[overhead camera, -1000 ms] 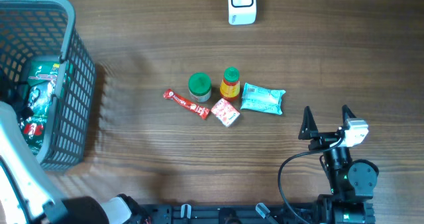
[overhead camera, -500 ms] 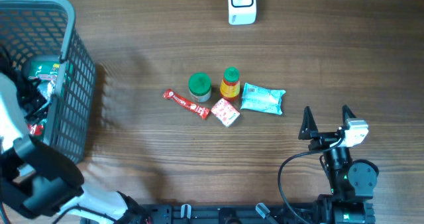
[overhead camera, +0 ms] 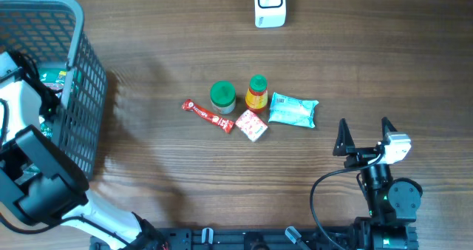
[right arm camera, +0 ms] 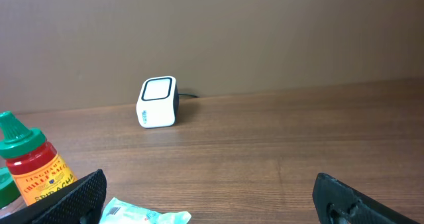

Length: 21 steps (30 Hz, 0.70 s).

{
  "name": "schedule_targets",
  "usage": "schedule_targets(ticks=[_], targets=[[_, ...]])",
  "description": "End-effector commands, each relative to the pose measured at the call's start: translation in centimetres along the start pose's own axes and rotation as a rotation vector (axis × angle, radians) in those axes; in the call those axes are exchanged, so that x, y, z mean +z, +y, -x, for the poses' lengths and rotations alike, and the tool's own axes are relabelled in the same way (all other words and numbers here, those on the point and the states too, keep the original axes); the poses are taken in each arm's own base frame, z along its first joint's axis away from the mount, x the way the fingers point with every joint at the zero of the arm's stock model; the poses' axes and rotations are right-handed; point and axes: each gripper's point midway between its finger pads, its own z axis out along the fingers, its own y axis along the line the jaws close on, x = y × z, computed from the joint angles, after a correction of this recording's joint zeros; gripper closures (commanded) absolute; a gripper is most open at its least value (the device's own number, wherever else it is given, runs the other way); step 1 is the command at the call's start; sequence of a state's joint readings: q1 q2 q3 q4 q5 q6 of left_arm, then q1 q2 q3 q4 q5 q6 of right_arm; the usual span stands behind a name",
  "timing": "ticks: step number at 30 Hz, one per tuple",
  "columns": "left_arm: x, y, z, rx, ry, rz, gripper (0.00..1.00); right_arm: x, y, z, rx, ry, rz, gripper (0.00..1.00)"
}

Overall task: Scan the item barcode
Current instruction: 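Reach the left gripper back into the basket toward the green bag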

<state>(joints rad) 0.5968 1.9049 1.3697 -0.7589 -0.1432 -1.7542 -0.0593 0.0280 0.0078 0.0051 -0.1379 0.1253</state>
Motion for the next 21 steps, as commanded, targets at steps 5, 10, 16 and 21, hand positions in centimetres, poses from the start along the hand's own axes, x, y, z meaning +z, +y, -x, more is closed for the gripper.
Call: schedule_targets(ticks=[5, 10, 16, 21], targets=[[3.7, 4.1, -0.4, -0.062, -0.015, 0.136, 0.03, 0.0, 0.2, -0.1, -0.018, 0.001, 0.011, 0.0], [4.2, 5.2, 0.2, -0.089, -0.045, 0.16, 0.17, 0.0, 0.2, -0.1, -0.018, 0.001, 0.011, 0.0], [4.2, 4.6, 2.1, -0.09, -0.139, 0.126, 0.05, 0.0, 0.2, 0.0, -0.018, 0.001, 0.011, 0.0], [4.4, 4.0, 3.0, -0.146, -0.137, 0.109, 0.0, 0.0, 0.2, -0.1, -0.018, 0.001, 0.011, 0.0]])
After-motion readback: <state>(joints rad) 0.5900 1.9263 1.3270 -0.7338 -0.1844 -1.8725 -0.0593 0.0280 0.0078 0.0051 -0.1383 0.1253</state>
